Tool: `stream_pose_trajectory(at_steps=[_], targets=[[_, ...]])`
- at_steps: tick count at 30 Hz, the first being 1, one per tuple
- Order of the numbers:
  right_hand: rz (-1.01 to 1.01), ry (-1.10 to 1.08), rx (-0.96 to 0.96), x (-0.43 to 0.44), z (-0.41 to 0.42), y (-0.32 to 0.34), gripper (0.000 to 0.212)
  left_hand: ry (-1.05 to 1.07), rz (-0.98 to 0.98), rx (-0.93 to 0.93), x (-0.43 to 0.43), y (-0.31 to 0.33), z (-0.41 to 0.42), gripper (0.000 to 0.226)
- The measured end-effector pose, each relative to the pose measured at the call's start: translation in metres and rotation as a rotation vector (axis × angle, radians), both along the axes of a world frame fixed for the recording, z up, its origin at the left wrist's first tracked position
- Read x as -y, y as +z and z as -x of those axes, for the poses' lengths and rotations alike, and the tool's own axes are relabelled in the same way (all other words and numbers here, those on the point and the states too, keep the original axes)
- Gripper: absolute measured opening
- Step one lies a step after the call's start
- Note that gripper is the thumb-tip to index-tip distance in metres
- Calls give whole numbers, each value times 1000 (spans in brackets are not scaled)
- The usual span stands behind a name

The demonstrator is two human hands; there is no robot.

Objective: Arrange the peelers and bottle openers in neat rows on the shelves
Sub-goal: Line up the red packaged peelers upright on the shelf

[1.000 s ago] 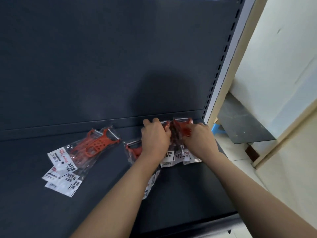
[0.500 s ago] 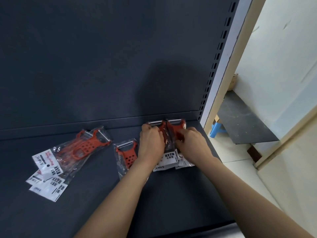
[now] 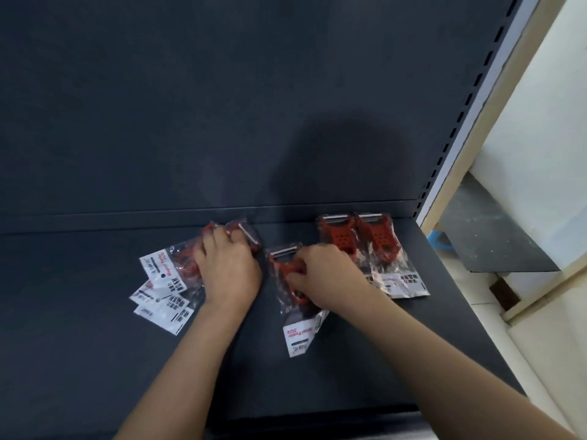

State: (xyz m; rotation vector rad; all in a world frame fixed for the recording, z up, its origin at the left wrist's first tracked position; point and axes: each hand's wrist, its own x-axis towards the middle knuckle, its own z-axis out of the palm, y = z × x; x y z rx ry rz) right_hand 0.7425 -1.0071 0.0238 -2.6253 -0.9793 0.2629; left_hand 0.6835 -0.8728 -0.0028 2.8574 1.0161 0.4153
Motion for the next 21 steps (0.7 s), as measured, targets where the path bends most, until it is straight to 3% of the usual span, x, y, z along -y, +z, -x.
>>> stream_pose_trajectory(at_steps=[4,12,16,21], targets=[[146,-8,34,-20,15,-11,43,-17,-35,-129,-24,-8,21,56],[59,-181,154,-36,23,-15,31,-130,-80,22,-32,-3,33,38],[39,-267,164,-30,13,-13,28,-245,56,120,-18,3,27,40],[7,-305,165,-26,2,-14,18,-298,160,98,-4,-2,17,45]])
